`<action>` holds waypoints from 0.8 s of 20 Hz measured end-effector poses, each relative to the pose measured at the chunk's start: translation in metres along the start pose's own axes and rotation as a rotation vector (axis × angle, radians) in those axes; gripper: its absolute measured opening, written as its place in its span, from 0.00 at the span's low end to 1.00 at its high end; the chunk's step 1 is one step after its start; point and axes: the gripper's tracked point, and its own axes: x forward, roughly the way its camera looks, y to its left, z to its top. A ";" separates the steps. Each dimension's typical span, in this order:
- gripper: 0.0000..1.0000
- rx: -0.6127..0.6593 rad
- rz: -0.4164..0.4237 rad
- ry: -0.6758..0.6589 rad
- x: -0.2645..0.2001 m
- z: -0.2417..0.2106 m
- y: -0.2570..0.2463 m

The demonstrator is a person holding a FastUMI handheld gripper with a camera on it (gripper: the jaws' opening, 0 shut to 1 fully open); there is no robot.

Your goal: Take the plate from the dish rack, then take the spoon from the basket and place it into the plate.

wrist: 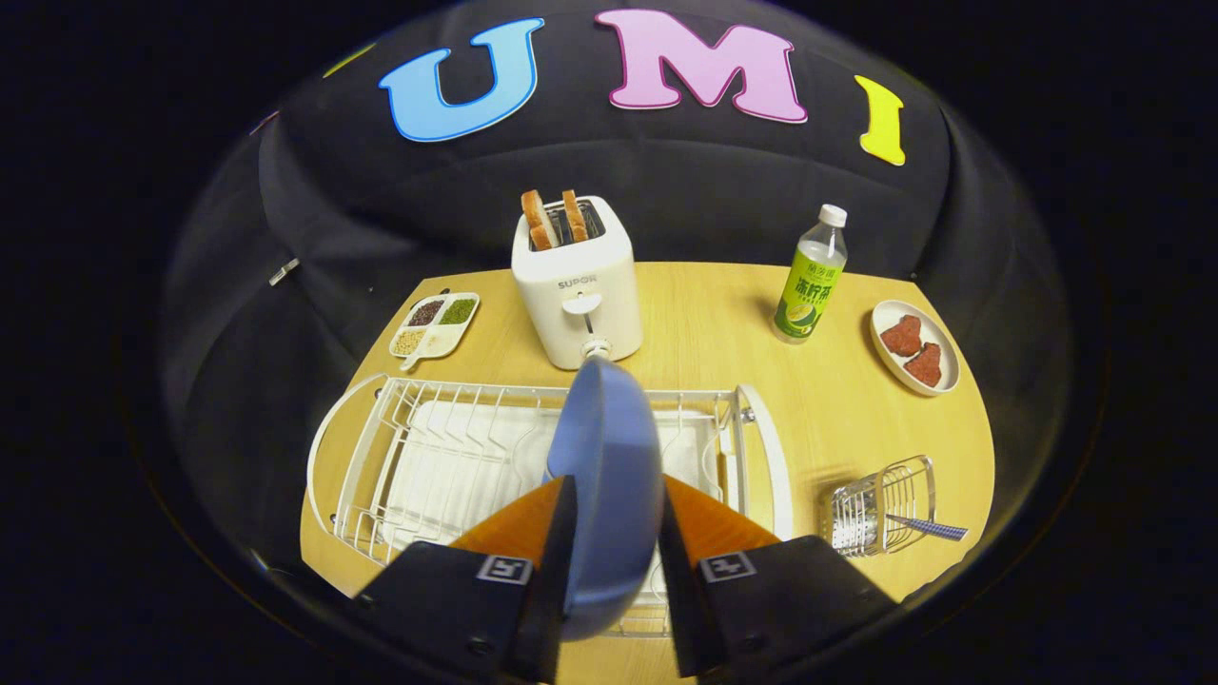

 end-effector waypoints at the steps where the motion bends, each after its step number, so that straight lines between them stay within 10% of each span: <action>1: 0.44 0.001 -0.001 -0.001 0.001 0.000 0.004; 16: 0.36 0.079 -0.165 -0.101 -0.023 0.019 0.007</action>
